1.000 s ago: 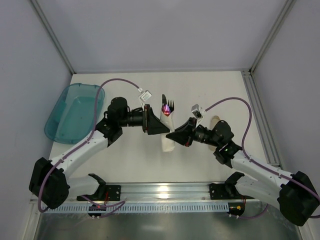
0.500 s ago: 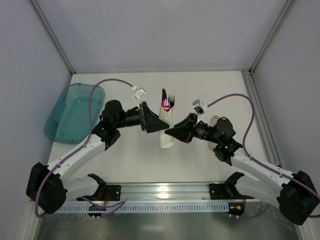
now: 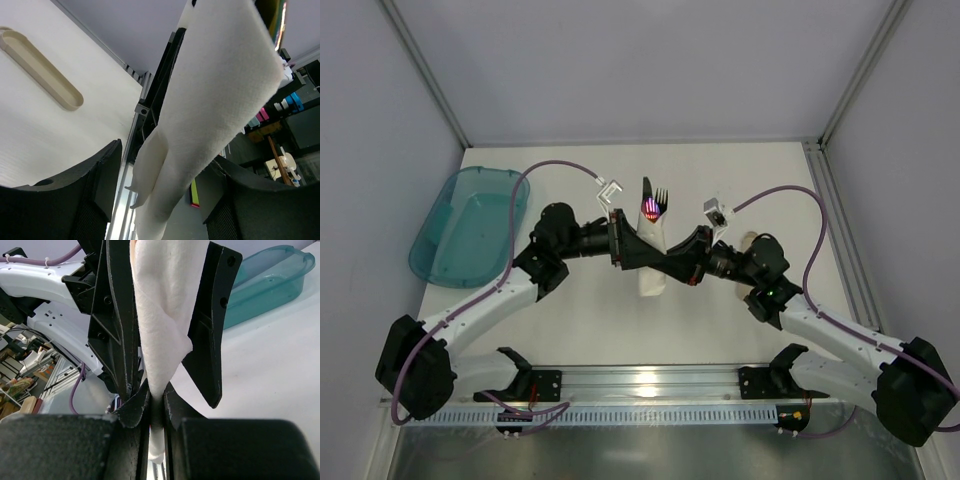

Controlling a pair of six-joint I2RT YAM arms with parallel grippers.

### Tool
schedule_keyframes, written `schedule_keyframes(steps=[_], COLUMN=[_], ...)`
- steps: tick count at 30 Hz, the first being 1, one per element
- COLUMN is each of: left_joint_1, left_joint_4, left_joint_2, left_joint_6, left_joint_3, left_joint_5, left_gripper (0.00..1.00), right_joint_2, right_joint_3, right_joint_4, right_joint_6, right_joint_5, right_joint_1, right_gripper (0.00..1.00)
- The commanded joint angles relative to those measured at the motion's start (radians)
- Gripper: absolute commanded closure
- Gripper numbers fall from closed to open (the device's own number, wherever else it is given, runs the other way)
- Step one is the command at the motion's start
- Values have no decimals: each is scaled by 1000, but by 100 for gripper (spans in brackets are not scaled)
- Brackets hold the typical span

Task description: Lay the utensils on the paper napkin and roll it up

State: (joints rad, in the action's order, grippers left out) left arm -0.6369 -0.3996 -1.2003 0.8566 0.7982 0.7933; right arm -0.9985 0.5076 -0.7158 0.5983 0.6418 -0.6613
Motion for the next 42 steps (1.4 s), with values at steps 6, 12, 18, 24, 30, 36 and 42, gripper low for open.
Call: schedule_keyframes(steps=[6,12,18,24,30,36,42], left_joint_1=[-7,-6,-6,-3,8,13,13], left_joint_4=[-31,-27,-38,31,27,21,33], left_joint_2=[7,28,25,38,44,45,35], left_joint_6=[-13,-10,-1,-44,-34,-28,-28], left_joint_3=[21,10,30,55,47,49,49], left_joint_5=[-38,-89,-88,-100,-101,-97,-94], left_gripper=[43,41,43,49,55,78,98], right_joint_2=[3,-3,-14,-17,-28,-34,-43], right_joint_3=[8,9,16,12,12,17,16], right_joint_4=[-140,-132,-136,-143,-163,-169,-180], right_joint_6=[14,11,12,18,32,41,54], right_joint_5=[1,2,4,6,12,13,10], right_joint_1=[-6,-6,-6,-6,-6,-6,-6], right_gripper=[96,96,96,96,96,96,96])
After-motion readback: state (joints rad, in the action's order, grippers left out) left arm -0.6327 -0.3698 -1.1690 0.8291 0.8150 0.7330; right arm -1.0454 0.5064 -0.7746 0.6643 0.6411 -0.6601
